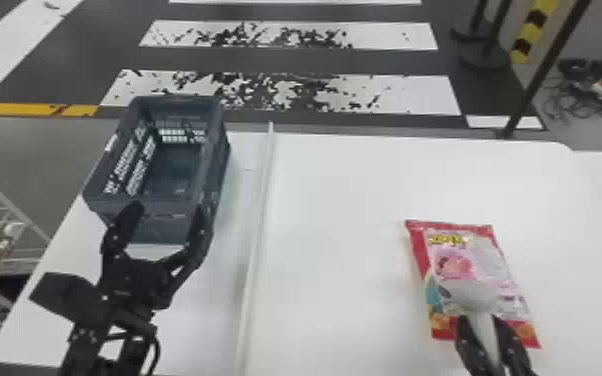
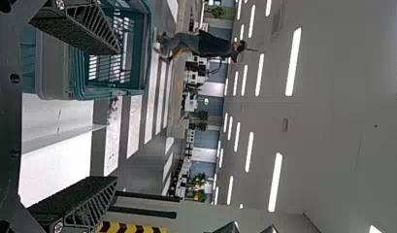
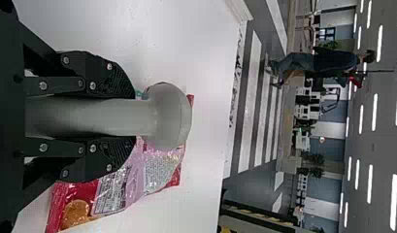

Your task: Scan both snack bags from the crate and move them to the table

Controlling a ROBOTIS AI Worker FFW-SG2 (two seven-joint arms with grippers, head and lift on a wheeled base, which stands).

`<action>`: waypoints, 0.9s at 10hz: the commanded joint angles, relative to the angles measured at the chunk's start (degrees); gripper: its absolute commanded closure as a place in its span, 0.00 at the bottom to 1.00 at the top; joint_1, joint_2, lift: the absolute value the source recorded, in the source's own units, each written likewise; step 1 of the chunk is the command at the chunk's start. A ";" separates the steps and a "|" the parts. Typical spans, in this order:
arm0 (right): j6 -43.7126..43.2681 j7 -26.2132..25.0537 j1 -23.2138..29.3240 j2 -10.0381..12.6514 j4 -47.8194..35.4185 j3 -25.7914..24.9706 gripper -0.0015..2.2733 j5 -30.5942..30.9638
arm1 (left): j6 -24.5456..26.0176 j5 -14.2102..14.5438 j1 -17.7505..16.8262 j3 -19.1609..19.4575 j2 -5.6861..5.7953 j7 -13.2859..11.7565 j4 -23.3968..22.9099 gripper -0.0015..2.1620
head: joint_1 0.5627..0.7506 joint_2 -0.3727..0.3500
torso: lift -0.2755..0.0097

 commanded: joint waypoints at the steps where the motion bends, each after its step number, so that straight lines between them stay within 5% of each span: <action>1: -1.40 -0.20 -0.92 0.05 2.12 -0.17 0.99 0.03 | -0.32 0.00 0.33 0.12 0.01 -0.01 -0.05 0.03 | 0.70 0.59 | 0.66; 9: -4.21 -0.37 -5.31 0.05 10.20 -0.43 0.99 0.03 | -0.85 -0.09 0.42 0.29 -0.25 0.07 0.83 0.03 | 0.70 0.59 | 0.66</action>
